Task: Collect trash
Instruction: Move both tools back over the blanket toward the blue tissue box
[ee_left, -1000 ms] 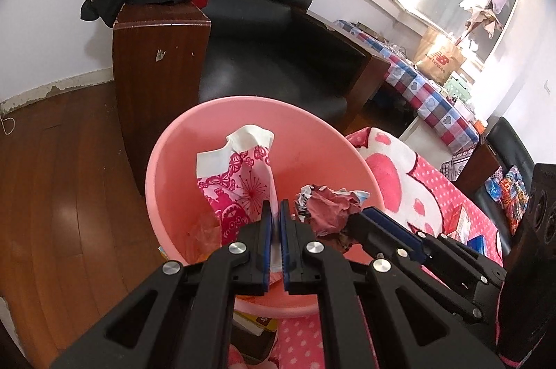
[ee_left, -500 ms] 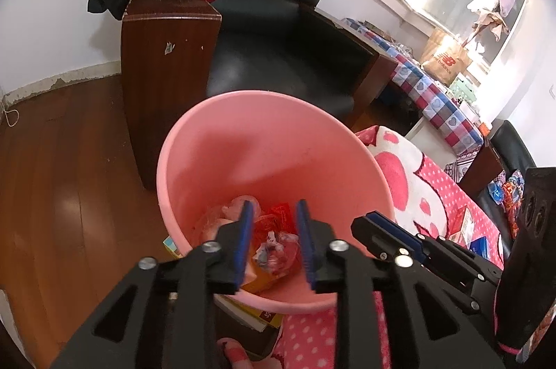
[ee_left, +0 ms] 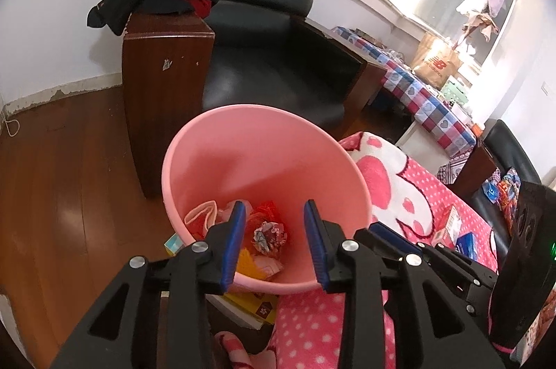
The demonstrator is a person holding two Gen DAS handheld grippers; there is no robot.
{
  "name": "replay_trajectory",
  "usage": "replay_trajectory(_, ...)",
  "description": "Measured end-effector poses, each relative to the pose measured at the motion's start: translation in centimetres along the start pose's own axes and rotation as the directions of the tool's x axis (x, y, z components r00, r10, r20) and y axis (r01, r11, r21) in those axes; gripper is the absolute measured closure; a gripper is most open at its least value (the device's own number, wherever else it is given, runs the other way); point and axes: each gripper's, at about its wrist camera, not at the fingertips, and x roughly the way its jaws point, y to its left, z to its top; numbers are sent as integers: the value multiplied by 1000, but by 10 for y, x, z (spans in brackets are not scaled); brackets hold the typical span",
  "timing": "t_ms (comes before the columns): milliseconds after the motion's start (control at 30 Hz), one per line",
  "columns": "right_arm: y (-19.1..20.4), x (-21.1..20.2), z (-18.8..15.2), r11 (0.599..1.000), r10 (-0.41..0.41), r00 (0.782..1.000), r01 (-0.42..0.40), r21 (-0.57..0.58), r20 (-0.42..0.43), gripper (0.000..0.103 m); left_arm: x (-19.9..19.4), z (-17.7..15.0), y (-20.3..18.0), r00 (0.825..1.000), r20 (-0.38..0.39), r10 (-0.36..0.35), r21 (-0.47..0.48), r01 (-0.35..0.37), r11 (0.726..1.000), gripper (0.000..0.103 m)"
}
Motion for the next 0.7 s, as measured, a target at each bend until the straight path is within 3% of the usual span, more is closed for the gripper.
replay_trajectory(33,-1,-5,-2,1000,1,1000,-1,4,10,67,-2,-1,-2,1000,1,-3,6,3,1000,69)
replay_trajectory(100,-2,-14,-6,1000,-4,1000,3,10,25,65,-7,-2,-9,1000,5,-11,23,10,1000,66)
replay_trajectory(400,-20,-58,-32,998,-51,997,48,43,58,64,-23,-18,-43,999,-5,-50,90,50,995,66)
replay_trajectory(700,-57,-95,-71,985,-148,987,142,95,62,64,-27,-39,-85,994,-44,-100,166,106,980,66)
